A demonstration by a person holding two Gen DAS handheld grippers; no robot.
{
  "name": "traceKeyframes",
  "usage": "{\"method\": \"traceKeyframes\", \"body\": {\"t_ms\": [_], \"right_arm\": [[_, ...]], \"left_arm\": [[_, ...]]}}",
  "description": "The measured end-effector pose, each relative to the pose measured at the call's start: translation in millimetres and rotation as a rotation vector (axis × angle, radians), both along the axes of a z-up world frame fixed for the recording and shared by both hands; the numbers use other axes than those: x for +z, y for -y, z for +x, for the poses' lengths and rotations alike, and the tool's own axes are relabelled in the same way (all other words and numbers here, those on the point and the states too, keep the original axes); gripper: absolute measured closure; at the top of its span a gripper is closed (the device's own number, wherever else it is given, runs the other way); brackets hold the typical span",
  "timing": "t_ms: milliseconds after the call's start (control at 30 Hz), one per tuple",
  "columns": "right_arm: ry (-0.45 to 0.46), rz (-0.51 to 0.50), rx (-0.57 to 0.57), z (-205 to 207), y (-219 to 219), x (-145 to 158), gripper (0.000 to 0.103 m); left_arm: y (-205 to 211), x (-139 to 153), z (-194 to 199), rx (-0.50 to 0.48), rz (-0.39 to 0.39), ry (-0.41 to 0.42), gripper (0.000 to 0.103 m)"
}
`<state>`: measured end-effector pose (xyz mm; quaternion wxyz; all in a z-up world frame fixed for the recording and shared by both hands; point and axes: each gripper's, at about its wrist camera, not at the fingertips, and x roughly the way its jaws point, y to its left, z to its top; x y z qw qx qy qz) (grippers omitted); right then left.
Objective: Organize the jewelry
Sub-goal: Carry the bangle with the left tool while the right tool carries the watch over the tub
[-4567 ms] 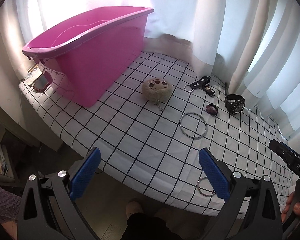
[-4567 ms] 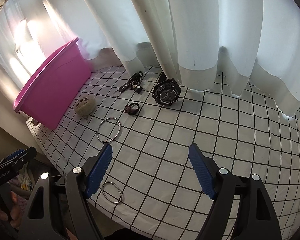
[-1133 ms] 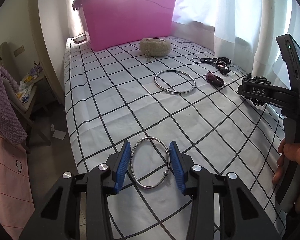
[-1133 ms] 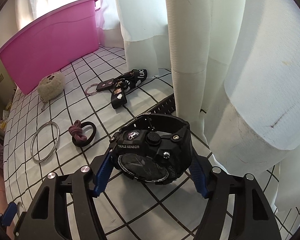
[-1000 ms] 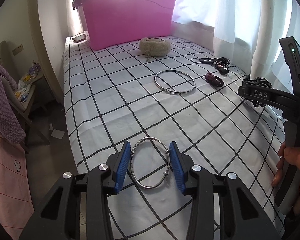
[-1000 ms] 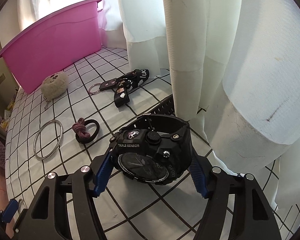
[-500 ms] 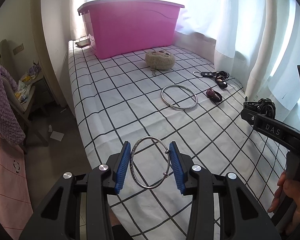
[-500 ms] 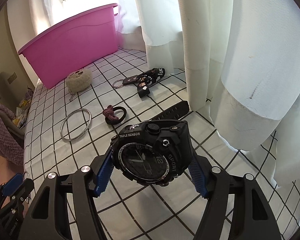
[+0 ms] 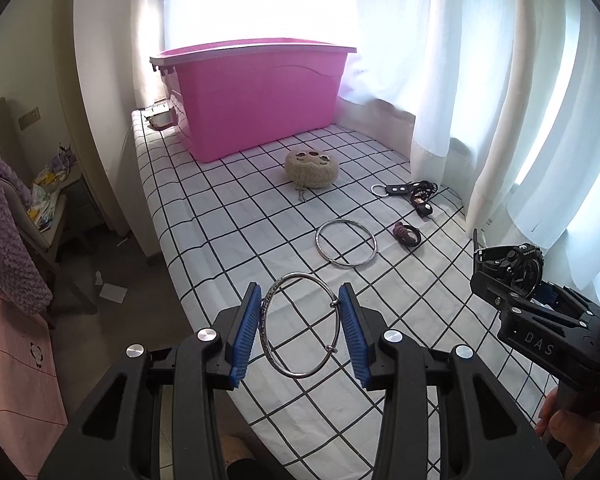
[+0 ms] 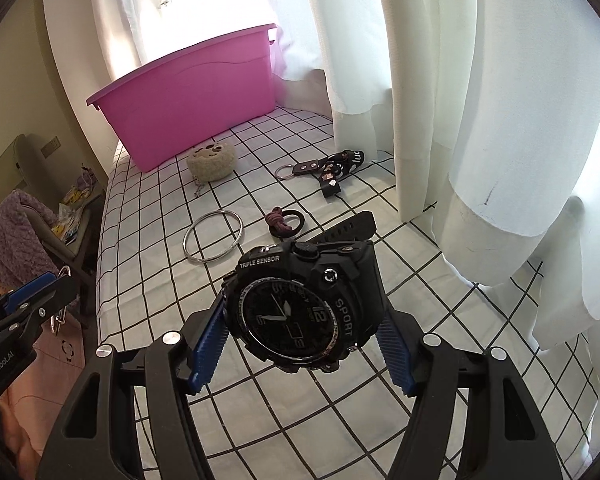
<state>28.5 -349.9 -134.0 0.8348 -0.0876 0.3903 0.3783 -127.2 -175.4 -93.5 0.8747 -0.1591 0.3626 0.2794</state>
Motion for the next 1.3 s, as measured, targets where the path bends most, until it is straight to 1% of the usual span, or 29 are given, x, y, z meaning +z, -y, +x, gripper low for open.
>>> {"method": "traceKeyframes", "body": {"t_ms": [133,233,400,533,700,800,867,967,1067,1233,1300], "right_arm": [[0.016,0.032,0.006,-2.9,0.0,22.3,0.038],[0.027,0.052,0.019,-4.0,-5.2,39.8,0.038],[0.057,0.065,0.047,-4.7,-29.1,69.5,0.038],[0.081,0.109,0.036,-4.2,-55.2,96.2,0.038],[0.120,0.161,-0.014,-4.6,-107.3,130.0,0.038],[0.131,0.198,-0.049,-1.6,-145.6,147.5,0.038],[0.136,0.221,-0.073,1.6,-171.4,157.8,0.038],[0.129,0.261,-0.096,8.3,-206.6,172.5,0.038],[0.136,0.274,-0.102,20.0,-239.7,186.2,0.038],[0.133,0.255,-0.059,48.1,-289.5,202.5,0.038],[0.127,0.244,-0.029,61.0,-305.6,205.8,0.038]], "left_arm": [[-4.8,22.5,-4.0,0.004,0.014,0.021,0.064],[-15.9,42.4,-7.0,0.016,0.026,0.047,0.064],[-49.1,74.7,-7.9,0.037,0.051,0.087,0.064],[-84.1,101.5,-1.9,0.019,0.099,0.125,0.064],[-143.5,130.2,13.1,-0.064,0.142,0.185,0.064],[-184.7,143.0,26.4,-0.131,0.151,0.203,0.064],[-211.2,151.0,35.1,-0.166,0.172,0.209,0.064],[-250.2,161.7,48.8,-0.208,0.161,0.209,0.064],[-281.0,169.2,64.0,-0.230,0.177,0.207,0.064],[-318.5,174.2,91.2,-0.236,0.141,0.215,0.064],[-332.3,173.5,103.5,-0.233,0.114,0.212,0.064]]}}
